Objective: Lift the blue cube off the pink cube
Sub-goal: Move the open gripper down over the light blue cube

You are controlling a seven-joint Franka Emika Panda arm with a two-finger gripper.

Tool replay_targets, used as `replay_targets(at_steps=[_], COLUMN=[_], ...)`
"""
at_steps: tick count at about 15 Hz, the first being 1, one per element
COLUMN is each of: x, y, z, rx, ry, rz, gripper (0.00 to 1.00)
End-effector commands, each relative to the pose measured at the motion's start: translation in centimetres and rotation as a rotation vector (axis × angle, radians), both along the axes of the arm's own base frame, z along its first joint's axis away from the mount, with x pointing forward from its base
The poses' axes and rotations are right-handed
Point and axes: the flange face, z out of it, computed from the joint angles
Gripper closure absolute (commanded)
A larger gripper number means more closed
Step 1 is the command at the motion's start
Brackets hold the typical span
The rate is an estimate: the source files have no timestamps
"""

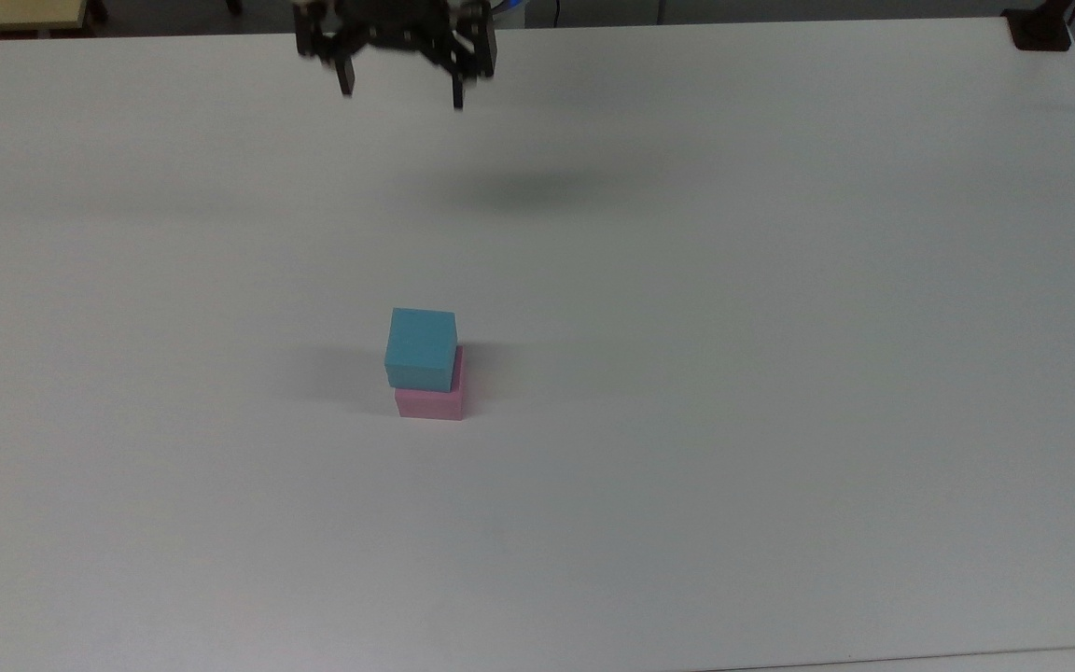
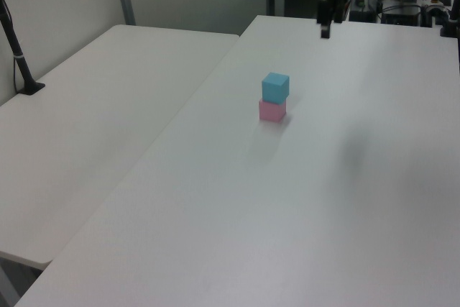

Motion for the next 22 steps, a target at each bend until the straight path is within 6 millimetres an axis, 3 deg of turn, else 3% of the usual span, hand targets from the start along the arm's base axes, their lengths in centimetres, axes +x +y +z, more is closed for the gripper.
replay_targets(at_steps=[1,9,12,16,18,22], x=[-0.3,-0.2,1.2,4.3,6.5,9.5], y=[-2.2,-2.3,-2.2,-1.7,-1.5,-1.3], z=[-0.5,-0.7,-1.4,-4.6,-7.6,-11.9], rx=[-0.004,-0.005,-0.005,0.036,0.033,0.02], ry=[-0.027,-0.032,-0.078,-0.144,-0.187,-0.274], rz=[0.099,0.097,0.094,0.075,0.073,0.08], gripper=[0.0,0.0,0.0,0.0,0.0,0.0])
